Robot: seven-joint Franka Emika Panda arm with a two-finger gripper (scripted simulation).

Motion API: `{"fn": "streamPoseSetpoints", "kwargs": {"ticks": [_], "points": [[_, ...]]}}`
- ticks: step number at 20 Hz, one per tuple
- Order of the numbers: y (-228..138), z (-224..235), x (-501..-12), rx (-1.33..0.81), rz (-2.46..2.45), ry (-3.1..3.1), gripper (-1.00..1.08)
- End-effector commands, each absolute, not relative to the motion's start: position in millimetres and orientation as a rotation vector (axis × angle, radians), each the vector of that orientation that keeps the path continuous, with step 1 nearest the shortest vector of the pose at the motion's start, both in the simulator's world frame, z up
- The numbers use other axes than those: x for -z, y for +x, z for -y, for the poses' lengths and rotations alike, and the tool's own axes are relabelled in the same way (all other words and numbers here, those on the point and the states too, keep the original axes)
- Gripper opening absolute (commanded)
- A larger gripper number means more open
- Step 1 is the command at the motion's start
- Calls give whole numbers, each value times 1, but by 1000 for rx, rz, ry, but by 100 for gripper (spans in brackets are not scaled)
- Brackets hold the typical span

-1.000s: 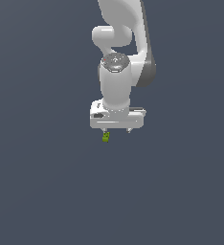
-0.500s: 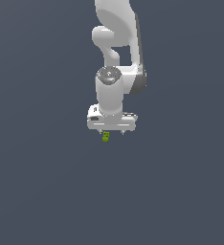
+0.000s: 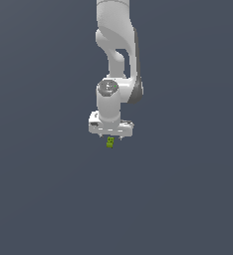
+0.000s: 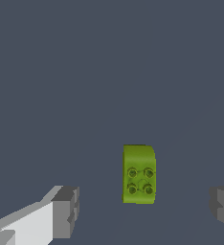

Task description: Pick up the object and move it to a goal position.

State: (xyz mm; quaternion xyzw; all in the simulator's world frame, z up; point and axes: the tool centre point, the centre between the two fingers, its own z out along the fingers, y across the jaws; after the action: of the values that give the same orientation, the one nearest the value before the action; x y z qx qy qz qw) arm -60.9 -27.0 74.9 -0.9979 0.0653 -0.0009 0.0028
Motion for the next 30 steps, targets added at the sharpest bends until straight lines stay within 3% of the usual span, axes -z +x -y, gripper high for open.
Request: {"fn": "streamPoseSetpoints", "kwargs": {"ticks": [1, 26, 27, 30], "points": [[-68, 31, -68, 2, -220, -3131, 100], [-73, 33, -12, 0, -231, -3133, 100], [-73, 33, -12, 0, -231, -3133, -100], [-73, 33, -12, 0, -231, -3133, -100]]}}
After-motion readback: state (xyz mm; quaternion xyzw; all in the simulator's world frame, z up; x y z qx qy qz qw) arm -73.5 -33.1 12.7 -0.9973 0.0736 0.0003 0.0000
